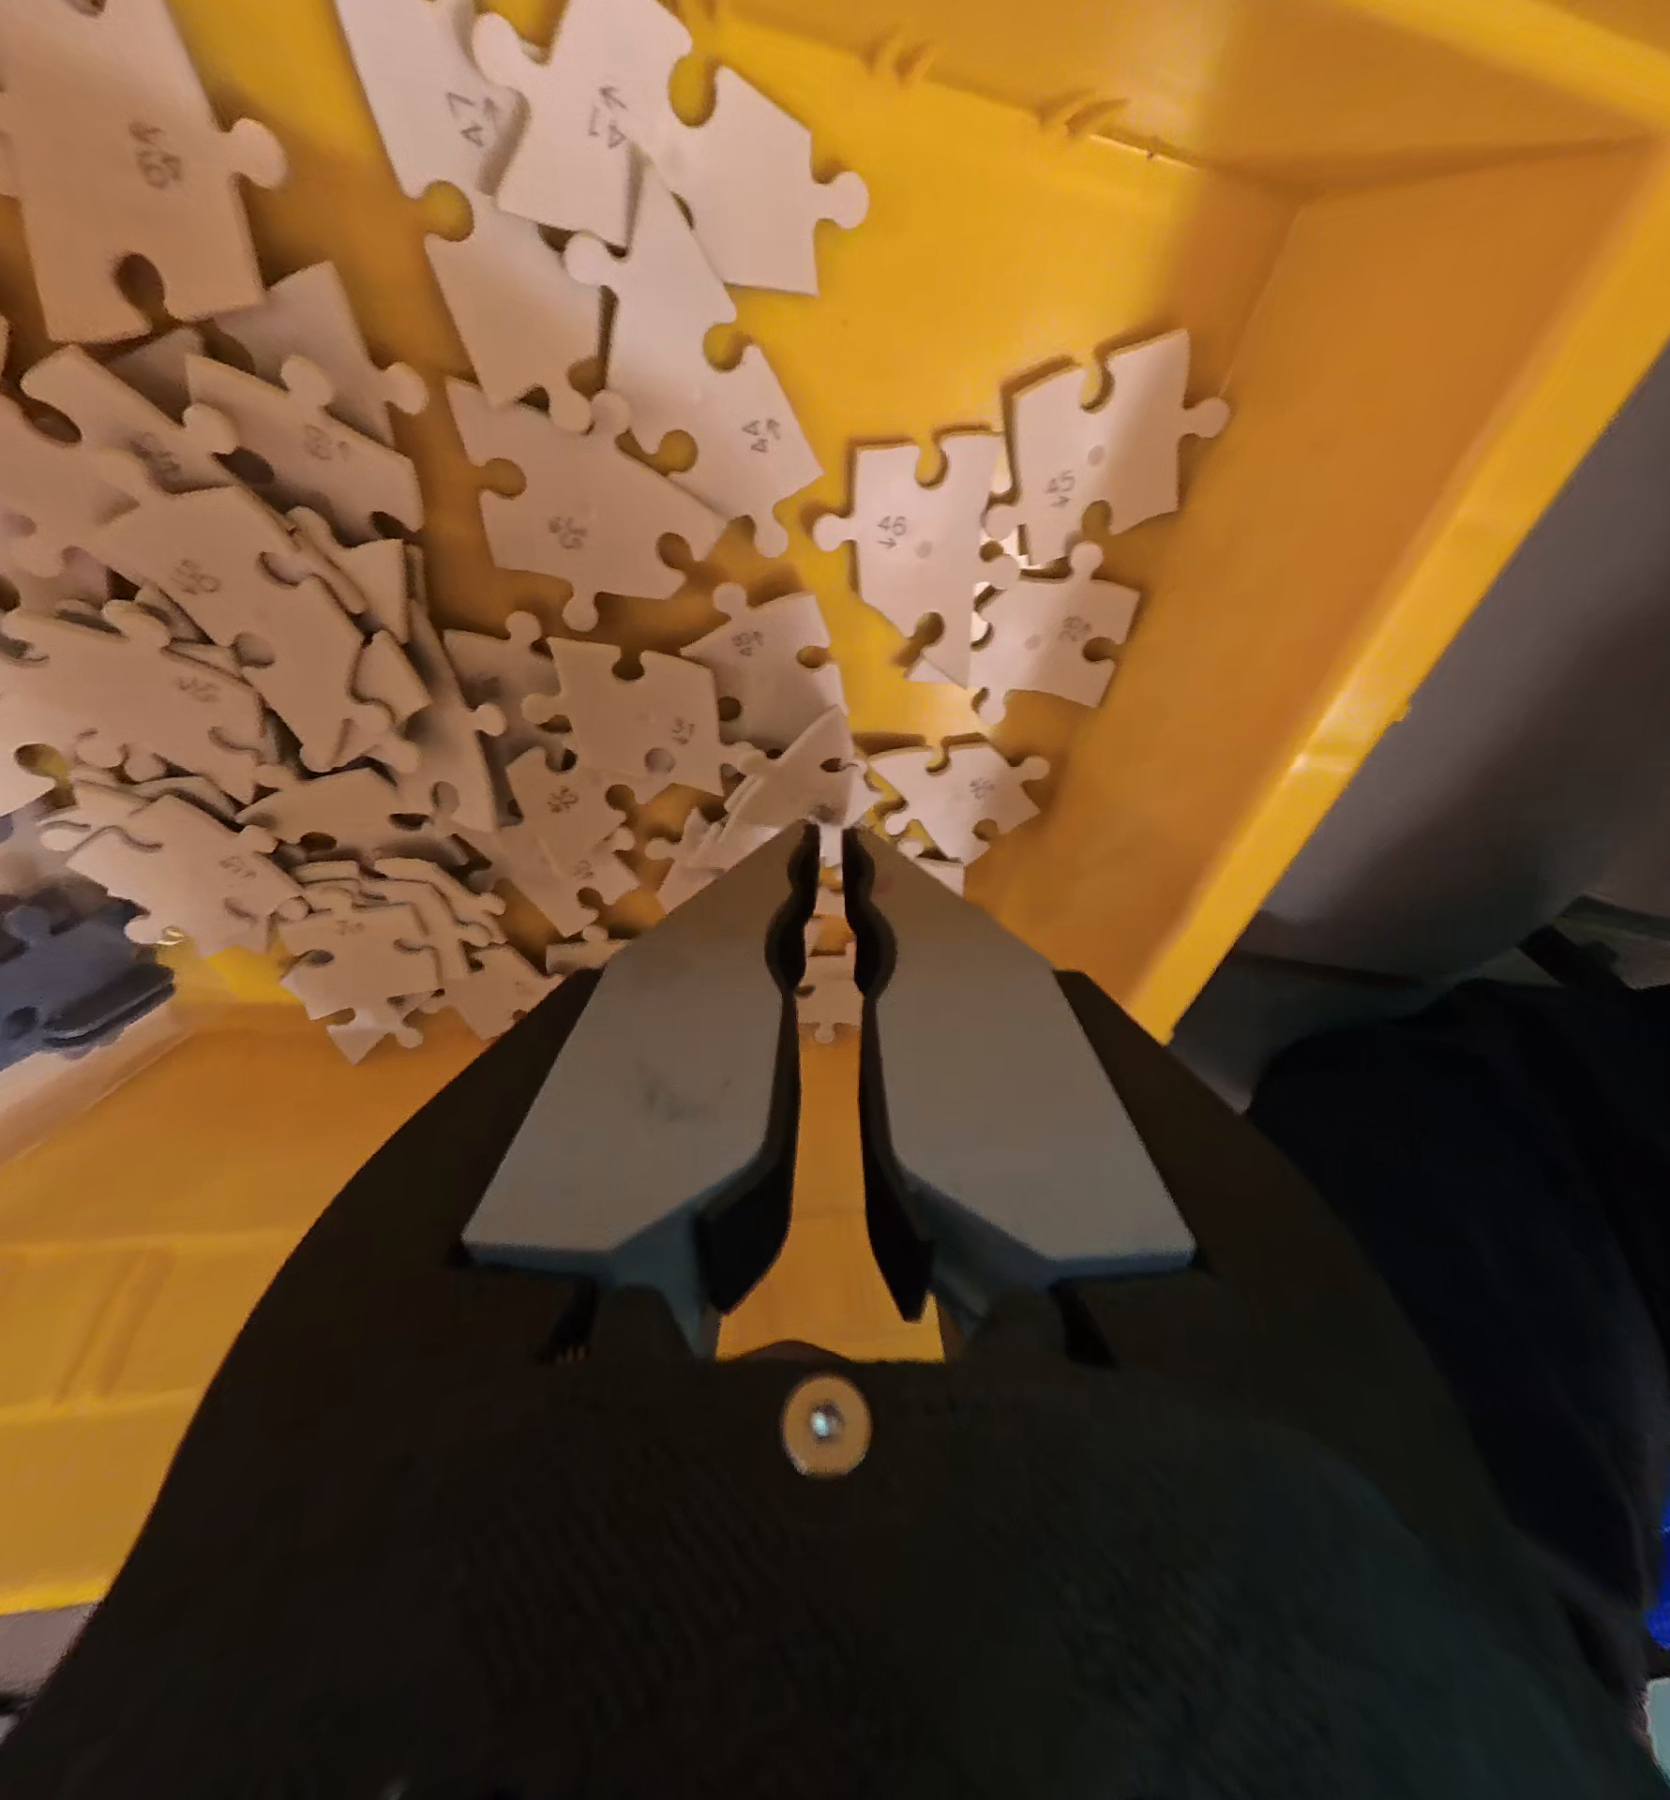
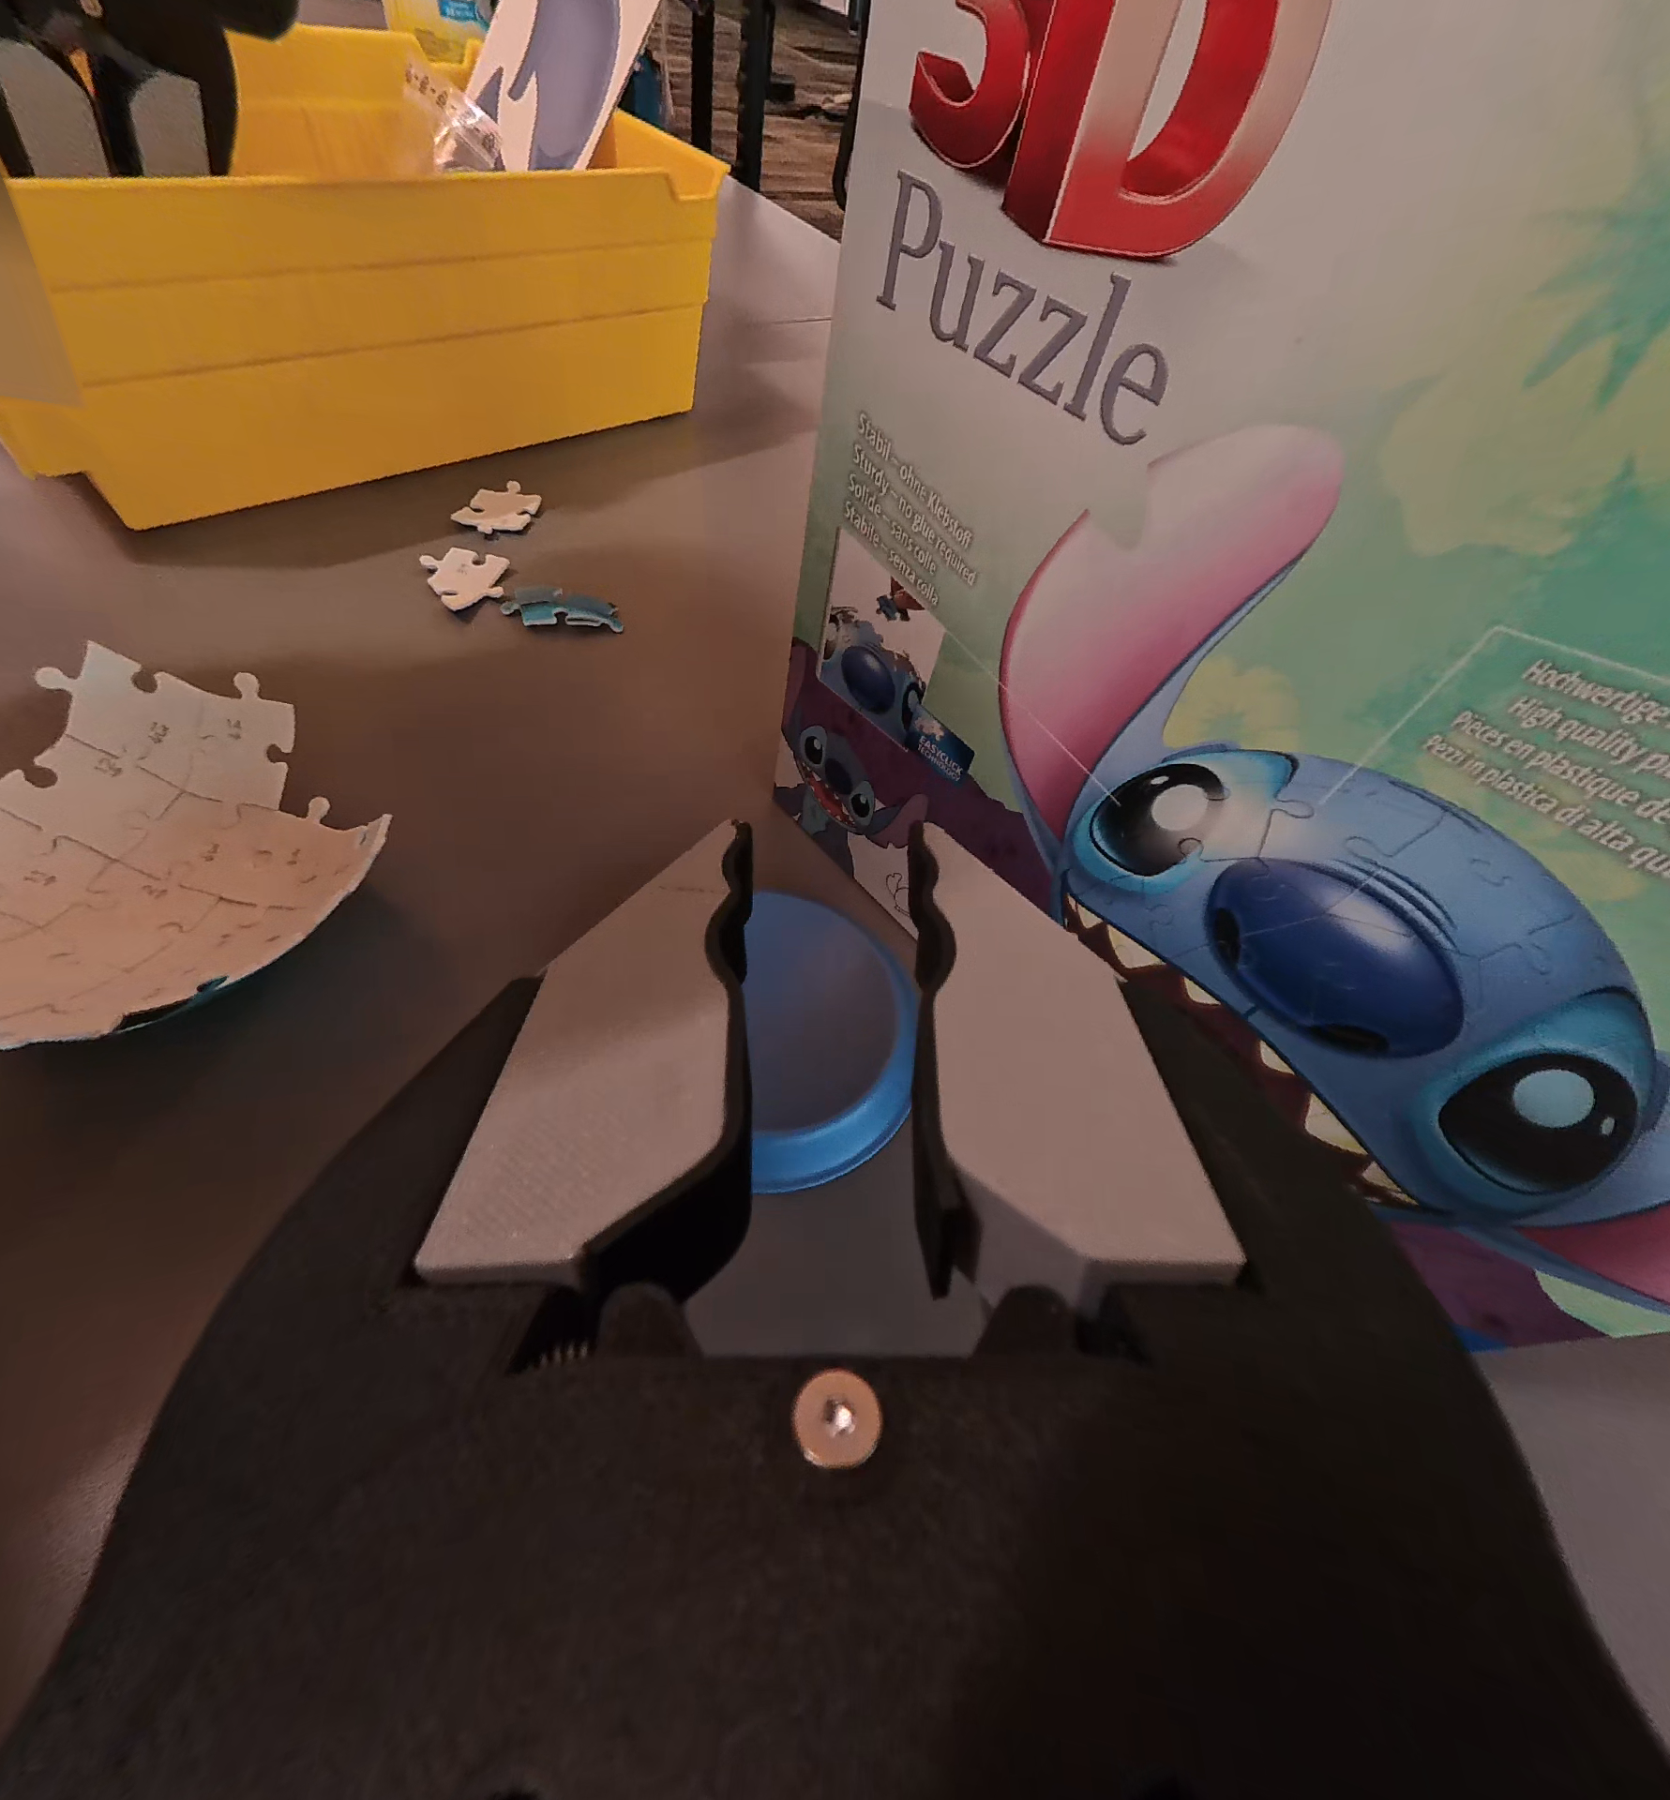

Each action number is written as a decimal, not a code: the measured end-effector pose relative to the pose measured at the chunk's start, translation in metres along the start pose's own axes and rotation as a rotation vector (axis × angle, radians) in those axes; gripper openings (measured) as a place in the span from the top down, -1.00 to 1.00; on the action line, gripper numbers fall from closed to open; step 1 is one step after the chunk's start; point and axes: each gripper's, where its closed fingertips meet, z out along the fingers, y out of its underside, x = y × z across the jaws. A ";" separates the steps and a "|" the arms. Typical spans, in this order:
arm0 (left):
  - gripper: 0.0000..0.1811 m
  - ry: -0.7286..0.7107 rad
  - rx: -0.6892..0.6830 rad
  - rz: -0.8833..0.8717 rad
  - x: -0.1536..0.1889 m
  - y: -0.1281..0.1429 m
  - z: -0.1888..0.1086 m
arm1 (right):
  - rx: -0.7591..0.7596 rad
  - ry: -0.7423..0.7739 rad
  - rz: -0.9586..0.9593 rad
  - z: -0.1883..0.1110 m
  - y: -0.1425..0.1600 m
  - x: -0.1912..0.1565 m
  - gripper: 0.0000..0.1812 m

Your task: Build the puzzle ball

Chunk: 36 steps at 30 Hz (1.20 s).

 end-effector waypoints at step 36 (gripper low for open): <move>1.00 -0.113 -0.064 -0.185 -0.010 0.021 -0.013 | 0.023 -0.036 0.066 -0.005 0.000 0.000 0.69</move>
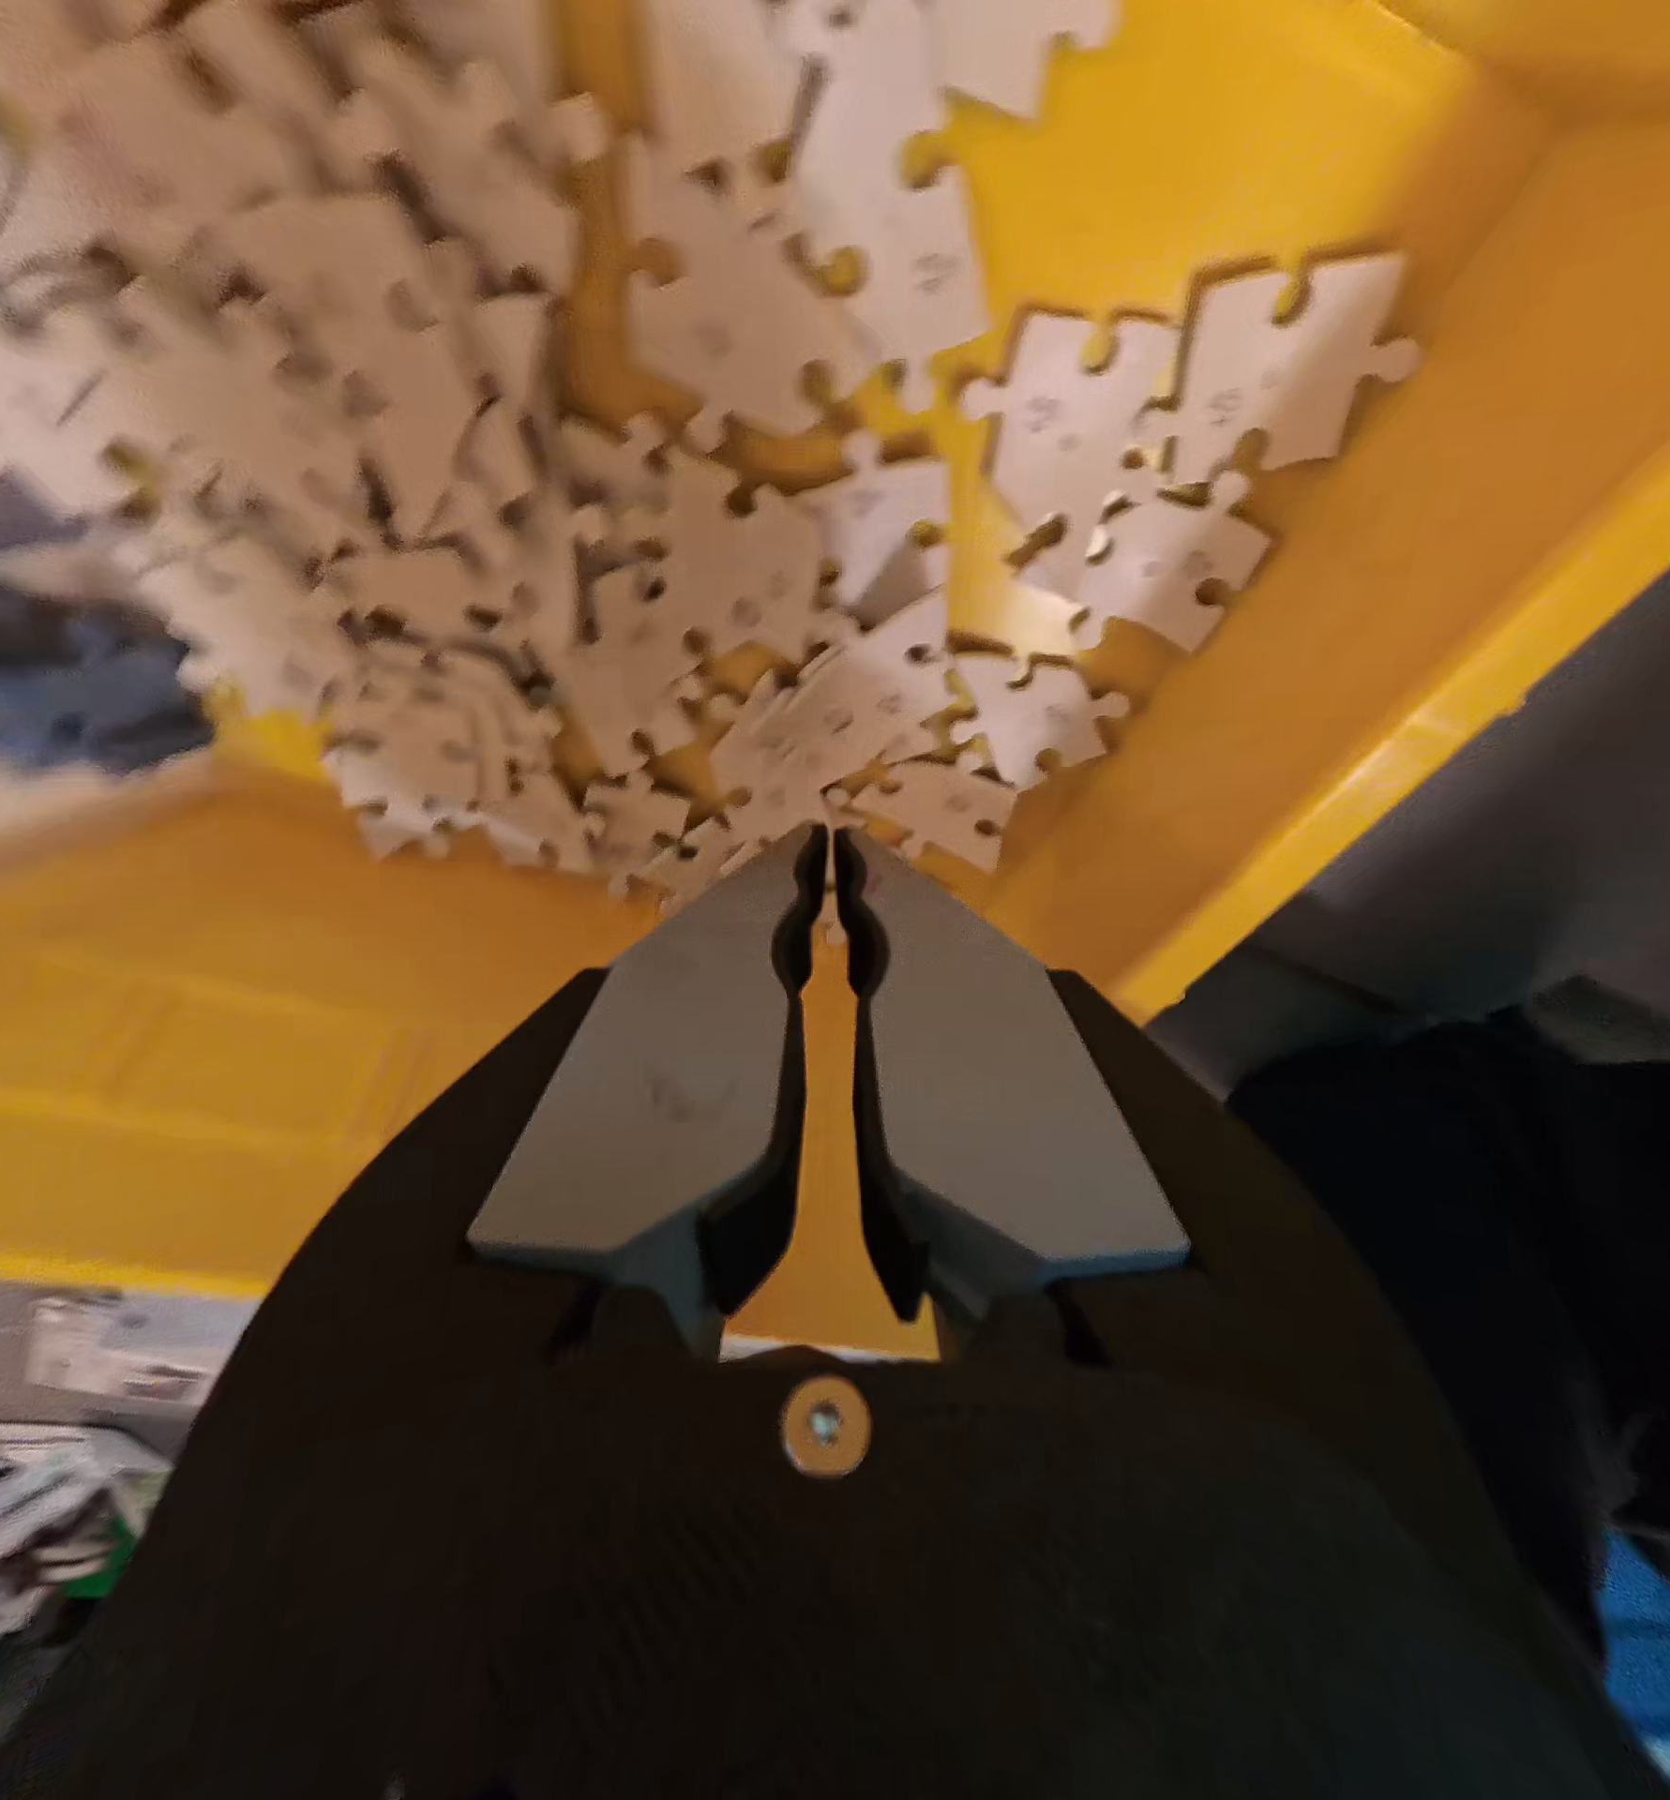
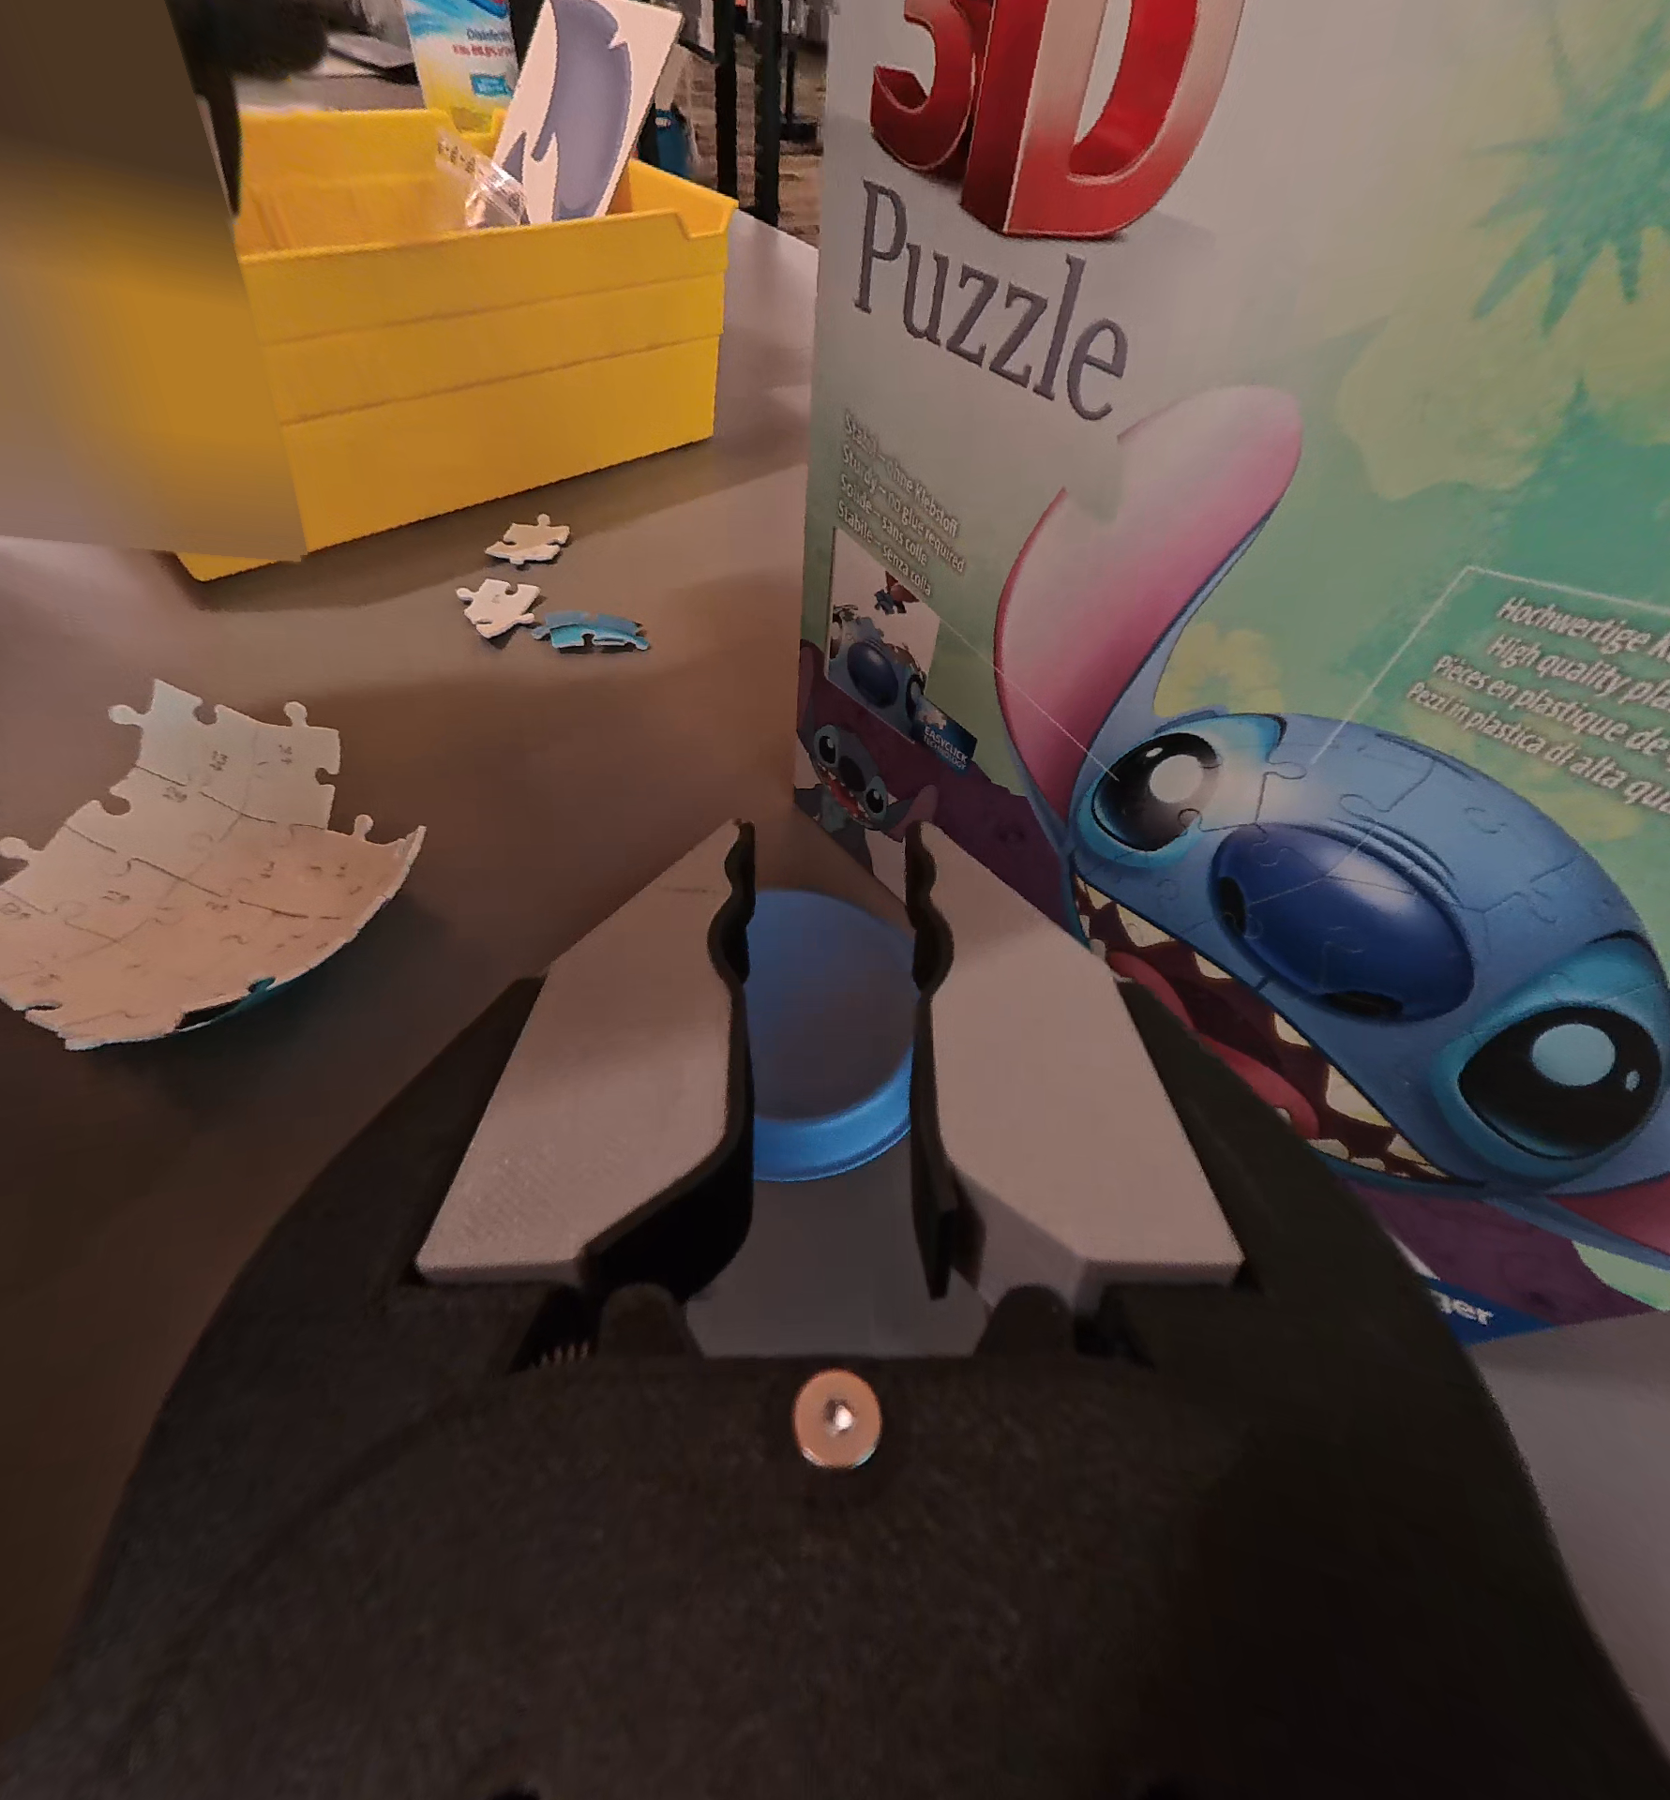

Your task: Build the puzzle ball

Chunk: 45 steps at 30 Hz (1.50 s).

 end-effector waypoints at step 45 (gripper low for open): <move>1.00 0.032 0.082 0.092 -0.006 -0.032 0.010 | -0.055 0.074 -0.023 0.006 0.012 0.015 0.72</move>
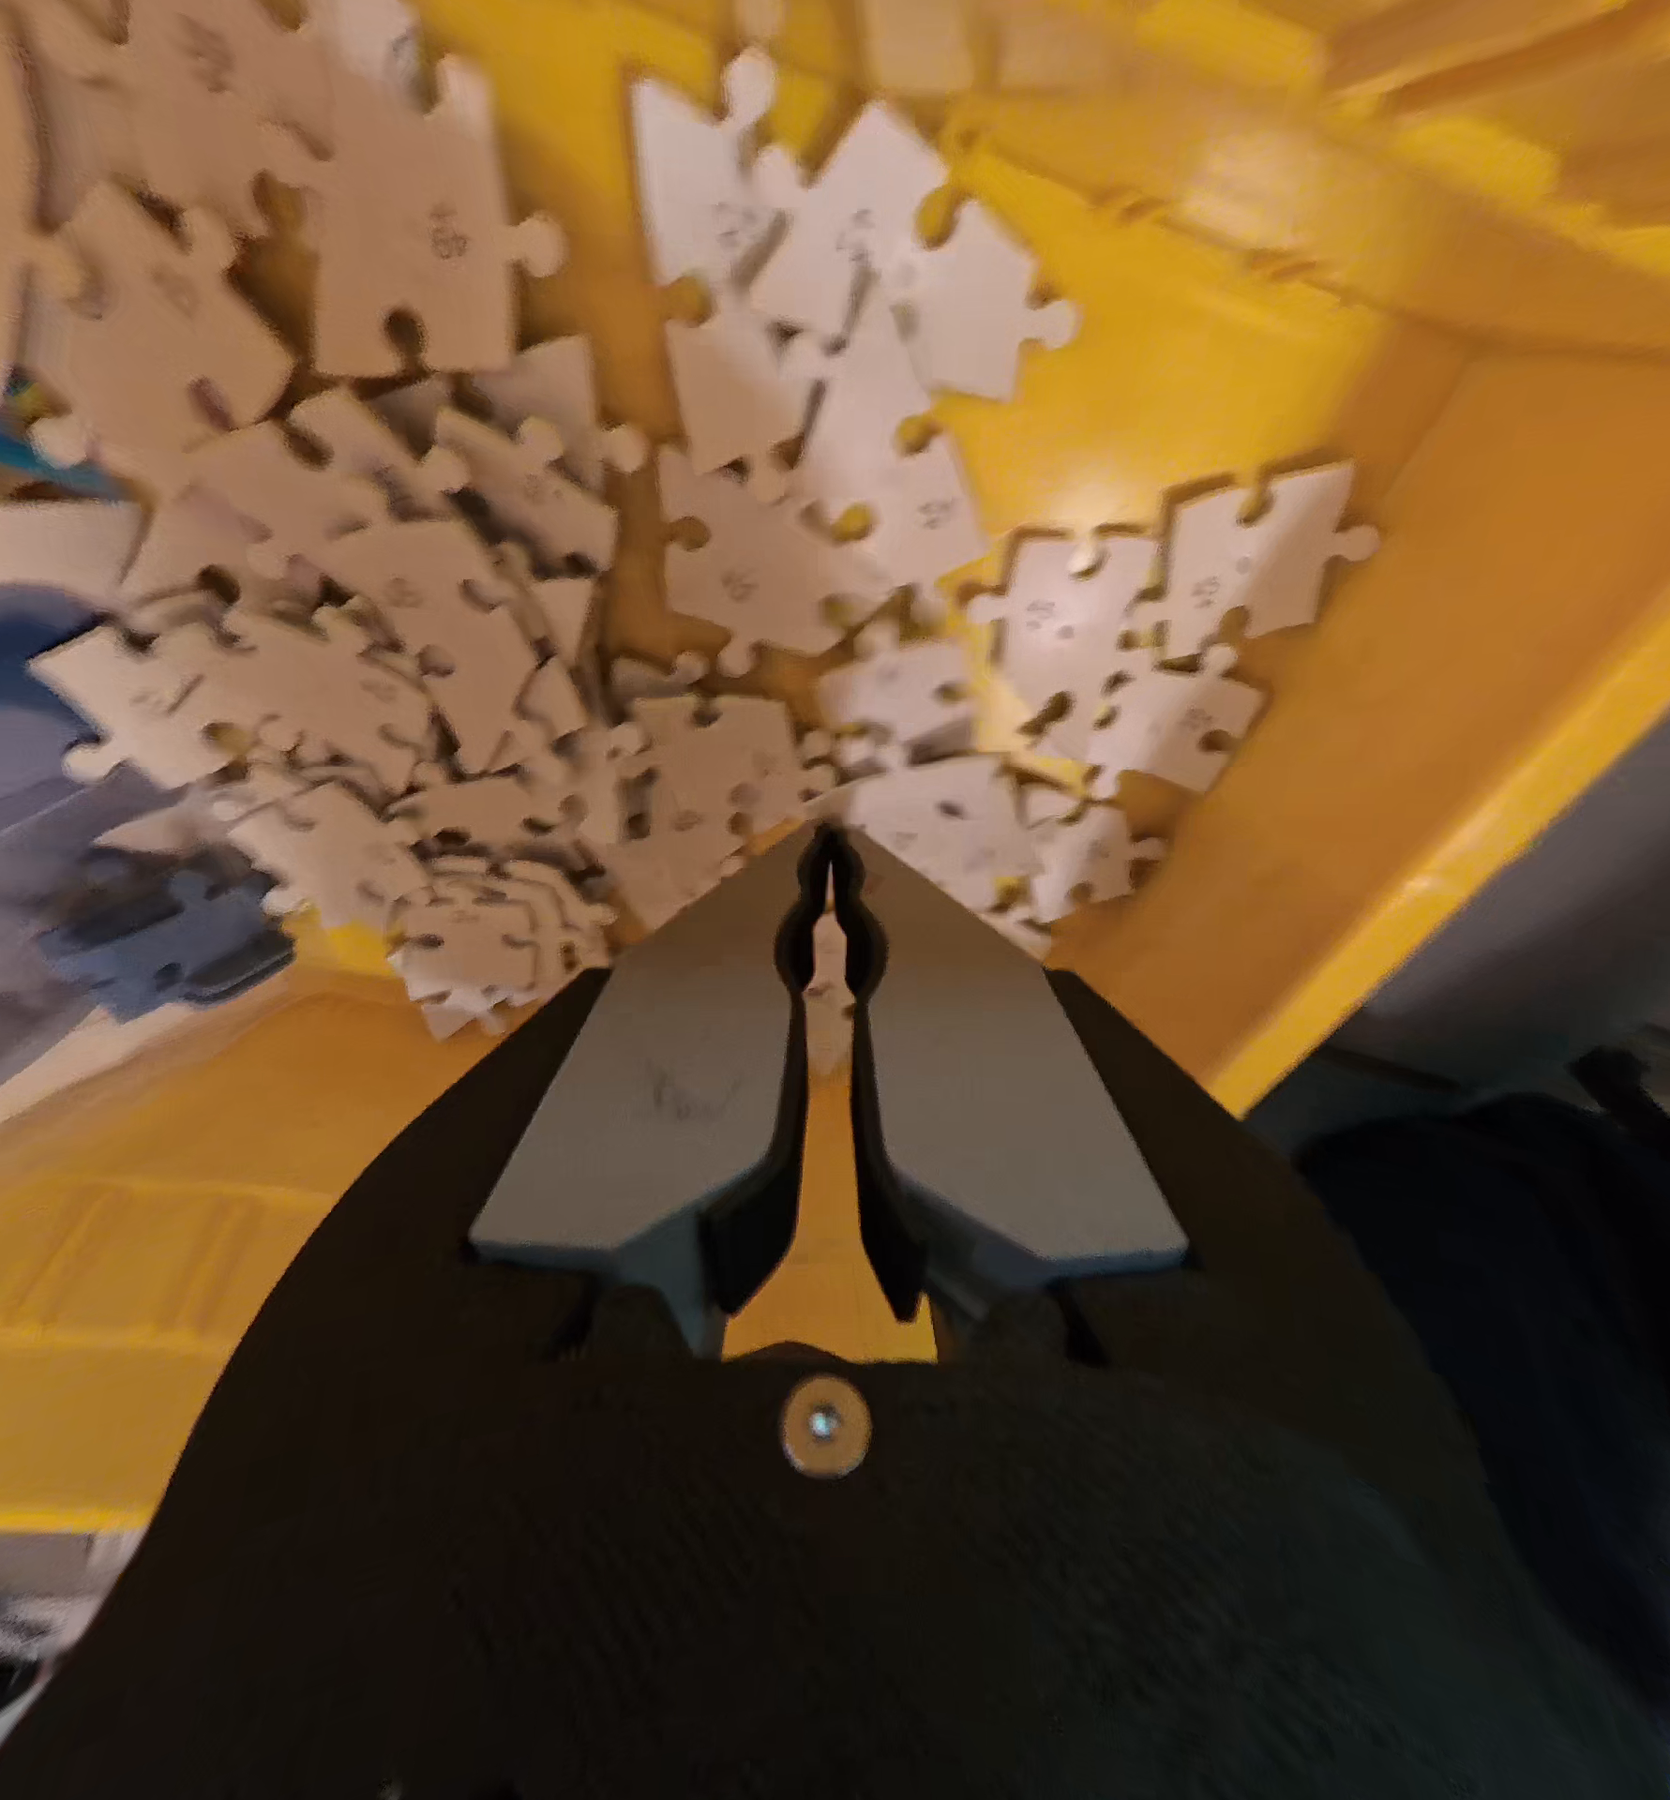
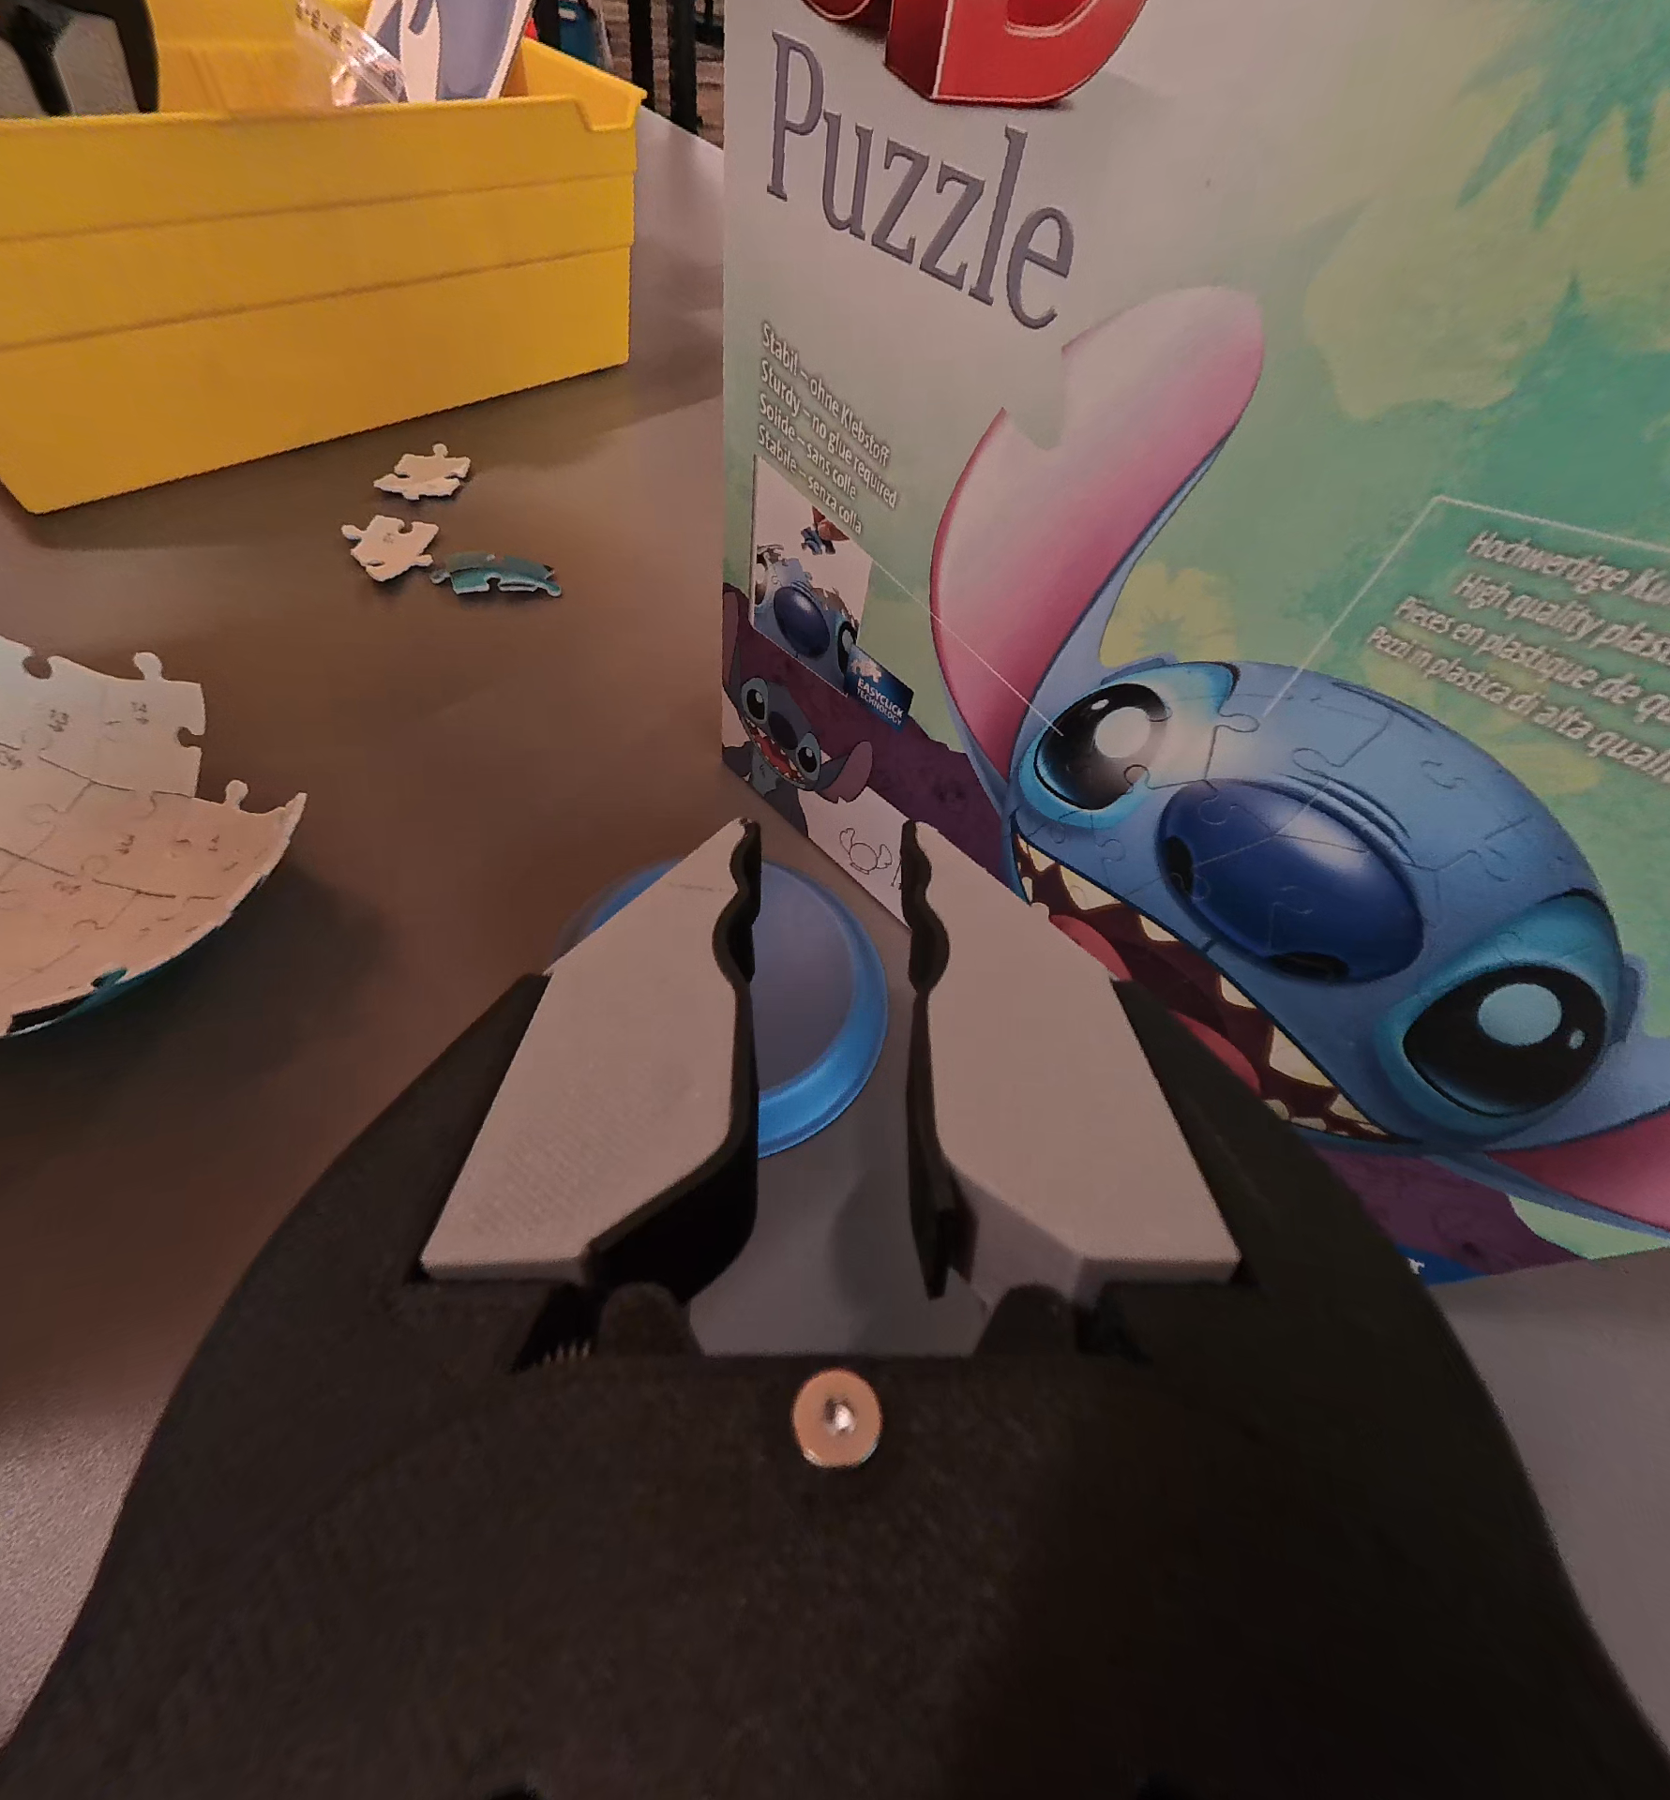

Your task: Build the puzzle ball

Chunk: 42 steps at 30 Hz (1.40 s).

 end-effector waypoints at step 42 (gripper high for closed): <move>1.00 -0.216 -0.007 -0.003 -0.040 0.001 -0.003 | -0.004 -0.012 0.003 0.001 0.000 -0.002 0.72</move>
